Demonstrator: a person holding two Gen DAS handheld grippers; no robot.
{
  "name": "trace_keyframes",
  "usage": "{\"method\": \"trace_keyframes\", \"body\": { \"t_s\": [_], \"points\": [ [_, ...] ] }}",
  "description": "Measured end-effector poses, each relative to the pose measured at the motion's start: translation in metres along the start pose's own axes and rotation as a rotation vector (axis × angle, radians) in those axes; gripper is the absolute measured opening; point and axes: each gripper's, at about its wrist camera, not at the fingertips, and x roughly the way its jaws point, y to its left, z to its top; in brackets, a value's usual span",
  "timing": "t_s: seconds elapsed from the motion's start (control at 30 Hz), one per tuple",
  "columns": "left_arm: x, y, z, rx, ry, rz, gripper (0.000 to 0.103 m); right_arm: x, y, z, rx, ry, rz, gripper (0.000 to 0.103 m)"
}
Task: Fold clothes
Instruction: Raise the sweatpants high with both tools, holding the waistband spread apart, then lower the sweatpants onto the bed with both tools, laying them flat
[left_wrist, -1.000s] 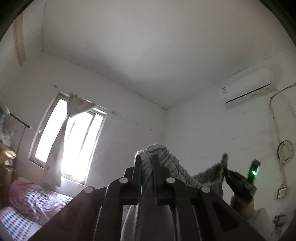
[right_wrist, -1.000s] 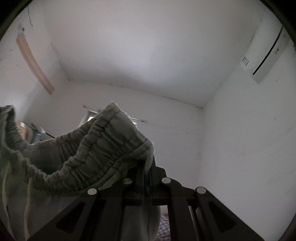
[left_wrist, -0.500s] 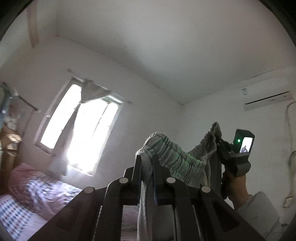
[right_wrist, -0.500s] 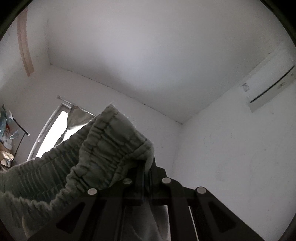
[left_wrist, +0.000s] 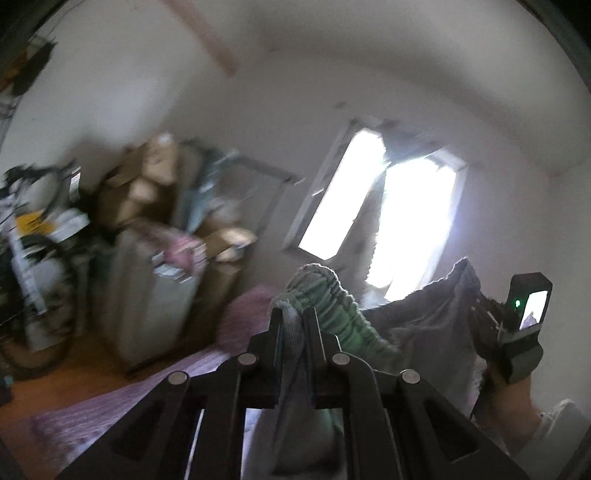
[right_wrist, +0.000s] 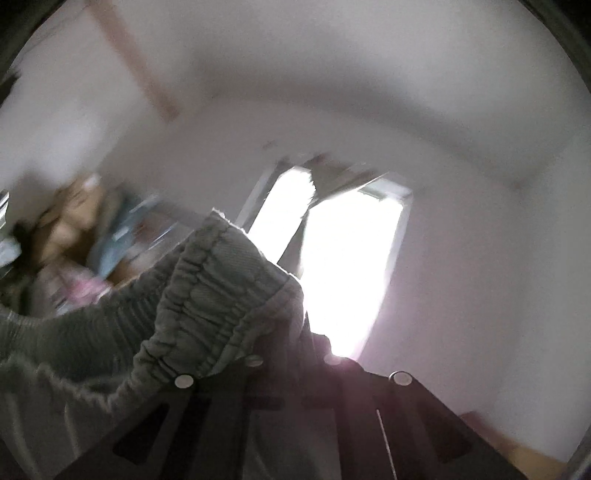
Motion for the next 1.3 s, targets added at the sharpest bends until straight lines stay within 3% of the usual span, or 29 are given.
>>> {"method": "trace_keyframes", "body": {
  "t_s": [0.13,0.27,0.33,0.4,0.5,0.57,0.6,0.67,0.7,0.73,0.8,0.83,0.93,1.0,1.07,1.1,1.13,1.17,1.3],
  "points": [
    [0.047,0.070,-0.040,-0.006,0.109,0.130,0.009,0.028,0.125,-0.064,-0.103,0.143,0.183,0.002],
    [0.073,0.126,-0.074,-0.020,0.152,0.182,0.009,0.048,0.208,-0.119,-0.190,0.225,0.285,0.002],
    [0.082,0.142,-0.087,-0.017,0.162,0.198,0.009,0.050,0.246,-0.125,-0.205,0.250,0.307,0.002],
    [0.089,0.154,-0.098,-0.005,0.170,0.211,0.009,0.053,0.256,-0.138,-0.202,0.279,0.319,0.005],
    [0.097,0.168,-0.102,-0.005,0.176,0.228,0.009,0.097,0.245,-0.170,-0.202,0.289,0.312,0.020],
    [0.098,0.177,-0.103,-0.012,0.178,0.237,0.011,0.110,0.233,-0.162,-0.184,0.285,0.308,0.035],
    [0.099,0.180,-0.103,-0.016,0.181,0.238,0.024,0.122,0.230,-0.160,-0.179,0.276,0.311,0.044],
    [0.100,0.186,-0.102,-0.024,0.188,0.241,0.047,0.135,0.220,-0.159,-0.186,0.256,0.326,0.051],
    [0.099,0.187,-0.103,-0.020,0.188,0.237,0.055,0.133,0.222,-0.159,-0.202,0.246,0.326,0.062],
    [0.098,0.187,-0.105,-0.012,0.188,0.231,0.057,0.132,0.225,-0.158,-0.211,0.244,0.332,0.075],
    [0.094,0.187,-0.107,0.003,0.186,0.220,0.070,0.125,0.228,-0.160,-0.229,0.255,0.392,0.085],
    [0.093,0.187,-0.108,0.010,0.185,0.215,0.072,0.120,0.228,-0.162,-0.245,0.261,0.432,0.085],
    [0.096,0.201,-0.119,0.006,0.215,0.223,0.080,0.107,0.235,-0.177,-0.337,0.263,0.490,0.085],
    [0.102,0.211,-0.127,0.003,0.247,0.230,0.082,0.105,0.234,-0.187,-0.345,0.270,0.477,0.084],
    [0.109,0.219,-0.135,0.012,0.275,0.234,0.082,0.109,0.229,-0.194,-0.312,0.287,0.502,0.078],
    [0.115,0.222,-0.139,0.017,0.290,0.231,0.082,0.113,0.226,-0.198,-0.287,0.305,0.531,0.049],
    [0.121,0.225,-0.144,0.027,0.302,0.224,0.082,0.117,0.225,-0.201,-0.273,0.333,0.558,0.008],
    [0.128,0.227,-0.149,0.039,0.312,0.216,0.082,0.121,0.225,-0.206,-0.273,0.349,0.566,0.000],
    [0.153,0.242,-0.164,0.047,0.346,0.163,0.082,0.137,0.226,-0.221,-0.281,0.372,0.567,0.002]
  ]
}}
